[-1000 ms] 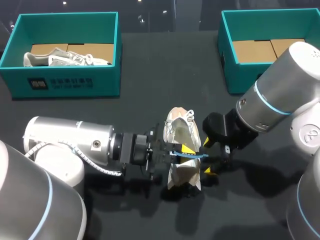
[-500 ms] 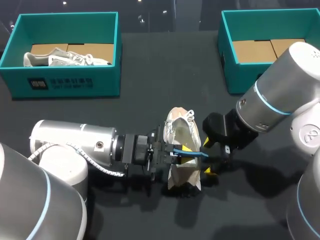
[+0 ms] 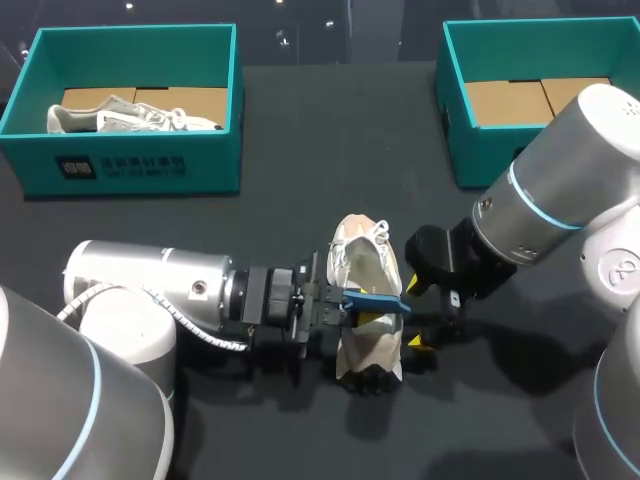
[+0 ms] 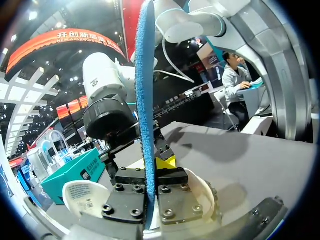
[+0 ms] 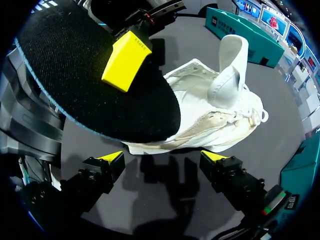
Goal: Take the shoe out of the shoebox, open the shoe tongue, remove and reinsert the insole, then place the shoe into the shoebox
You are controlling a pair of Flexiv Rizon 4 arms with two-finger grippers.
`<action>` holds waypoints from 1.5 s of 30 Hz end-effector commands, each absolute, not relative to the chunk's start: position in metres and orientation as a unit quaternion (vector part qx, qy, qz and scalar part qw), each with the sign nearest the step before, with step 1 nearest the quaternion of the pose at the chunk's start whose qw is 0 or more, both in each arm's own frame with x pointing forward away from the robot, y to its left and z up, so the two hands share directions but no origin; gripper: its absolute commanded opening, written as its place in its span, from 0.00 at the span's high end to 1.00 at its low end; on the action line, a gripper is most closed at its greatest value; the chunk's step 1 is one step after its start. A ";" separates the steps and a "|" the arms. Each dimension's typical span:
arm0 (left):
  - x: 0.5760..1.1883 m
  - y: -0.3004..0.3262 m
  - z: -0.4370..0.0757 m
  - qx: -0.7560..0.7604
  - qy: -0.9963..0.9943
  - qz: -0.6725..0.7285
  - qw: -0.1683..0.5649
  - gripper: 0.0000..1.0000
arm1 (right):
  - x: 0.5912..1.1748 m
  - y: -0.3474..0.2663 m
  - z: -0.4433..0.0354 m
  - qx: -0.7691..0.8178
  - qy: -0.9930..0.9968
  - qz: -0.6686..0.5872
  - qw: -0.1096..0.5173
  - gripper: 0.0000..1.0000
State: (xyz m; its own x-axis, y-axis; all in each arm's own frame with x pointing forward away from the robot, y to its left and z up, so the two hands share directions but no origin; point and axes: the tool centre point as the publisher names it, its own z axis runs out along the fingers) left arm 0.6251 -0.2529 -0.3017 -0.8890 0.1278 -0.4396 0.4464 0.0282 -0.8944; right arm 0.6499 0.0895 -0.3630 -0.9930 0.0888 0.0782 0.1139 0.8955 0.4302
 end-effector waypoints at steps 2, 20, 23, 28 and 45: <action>0.628 -0.249 -0.310 0.202 0.706 -0.669 0.119 1.00 | 0.648 0.090 -0.363 -0.053 -0.973 -0.221 0.026 0.00; 0.654 -0.249 -0.337 0.204 0.714 -0.654 0.145 1.00 | 0.648 0.090 -0.363 -0.053 -0.973 -0.221 0.026 0.00; 0.657 -0.250 -0.342 0.207 0.721 -0.644 0.151 1.00 | 0.648 0.090 -0.363 -0.053 -0.973 -0.221 0.026 0.00; 0.664 -0.250 -0.349 0.205 0.731 -0.631 0.160 1.00 | 0.648 0.090 -0.363 -0.053 -0.973 -0.221 0.026 0.00; 0.646 -0.246 -0.323 0.196 0.726 -0.639 0.163 0.66 | 0.648 0.090 -0.363 -0.053 -0.973 -0.221 0.026 0.00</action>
